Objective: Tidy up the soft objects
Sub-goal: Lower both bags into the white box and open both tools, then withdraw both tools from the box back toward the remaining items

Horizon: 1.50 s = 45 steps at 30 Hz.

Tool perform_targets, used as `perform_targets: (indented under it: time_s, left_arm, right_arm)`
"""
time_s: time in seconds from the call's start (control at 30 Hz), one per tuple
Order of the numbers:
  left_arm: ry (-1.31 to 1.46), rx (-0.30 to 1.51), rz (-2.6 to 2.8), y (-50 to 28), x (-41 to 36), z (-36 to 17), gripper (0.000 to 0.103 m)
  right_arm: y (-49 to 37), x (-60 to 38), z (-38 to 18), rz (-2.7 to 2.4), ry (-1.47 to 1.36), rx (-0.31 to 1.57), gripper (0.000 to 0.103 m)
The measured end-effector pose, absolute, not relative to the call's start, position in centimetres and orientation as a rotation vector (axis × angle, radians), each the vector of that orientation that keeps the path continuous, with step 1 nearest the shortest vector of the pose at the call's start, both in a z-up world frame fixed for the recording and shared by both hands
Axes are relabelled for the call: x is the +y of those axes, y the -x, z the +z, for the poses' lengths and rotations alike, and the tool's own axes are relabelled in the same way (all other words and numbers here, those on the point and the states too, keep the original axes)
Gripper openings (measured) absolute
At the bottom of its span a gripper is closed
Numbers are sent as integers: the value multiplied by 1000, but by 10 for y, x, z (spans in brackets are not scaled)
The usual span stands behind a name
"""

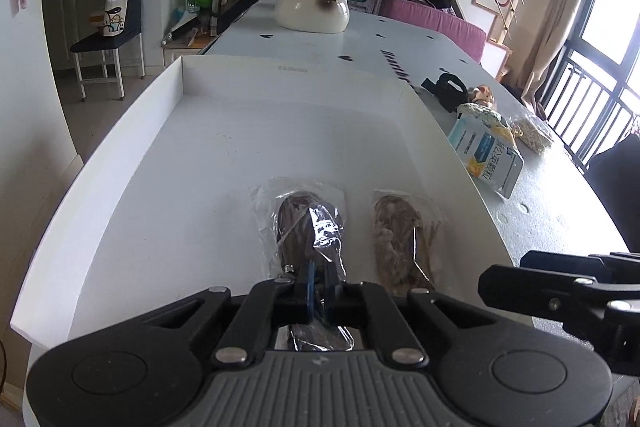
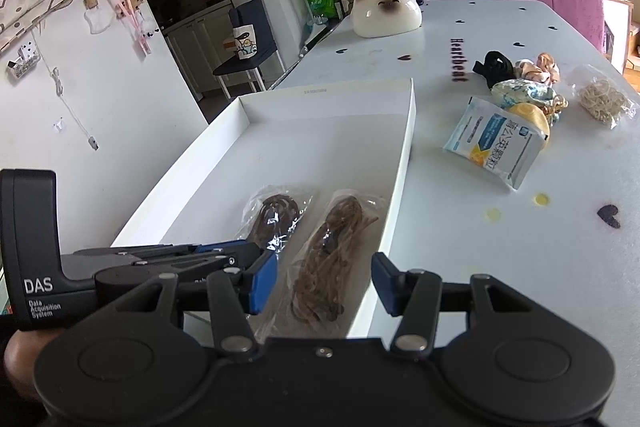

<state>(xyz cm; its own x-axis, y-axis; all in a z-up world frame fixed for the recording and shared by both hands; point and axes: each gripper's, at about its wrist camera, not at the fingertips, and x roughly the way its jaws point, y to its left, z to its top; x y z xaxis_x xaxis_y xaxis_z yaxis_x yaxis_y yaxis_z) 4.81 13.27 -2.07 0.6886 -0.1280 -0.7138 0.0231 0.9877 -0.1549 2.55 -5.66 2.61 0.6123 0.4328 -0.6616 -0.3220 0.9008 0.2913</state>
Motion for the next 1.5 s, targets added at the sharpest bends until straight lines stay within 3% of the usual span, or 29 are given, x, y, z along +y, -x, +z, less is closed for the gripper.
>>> perform_targets:
  time_s: [0.1,0.23,0.4,0.67,0.87,0.93,1.03,1.5]
  left_arm:
    - [139,807,-82,-47,133,-16,6]
    - [120,785,-75,-44,133,-3,26]
    - [92,768,-57,-38,131,8,41]
    - [93,751,-28,-29,137,17,78]
    - [101,744,-2,-22,145,22,96]
    - [97,744,10,-20,147,23,99]
    - [92,746,21,-17,149,25,103]
    - [95,767,38,-8,147,30,103]
  right_arm:
    - [-27,-58,26,438,-149,802,53]
    - [-27,-59,26,435,-146,795,53]
    - [-25,-59,28,430,-135,786,54]
    - [-21,-63,31,403,-108,760,71]
    - [-18,-70,33,380,-105,748,86]
    - [-17,-73,34,376,-117,745,97]
    - [-15,-74,35,364,-111,734,103]
    - [-13,-83,39,320,-37,697,103]
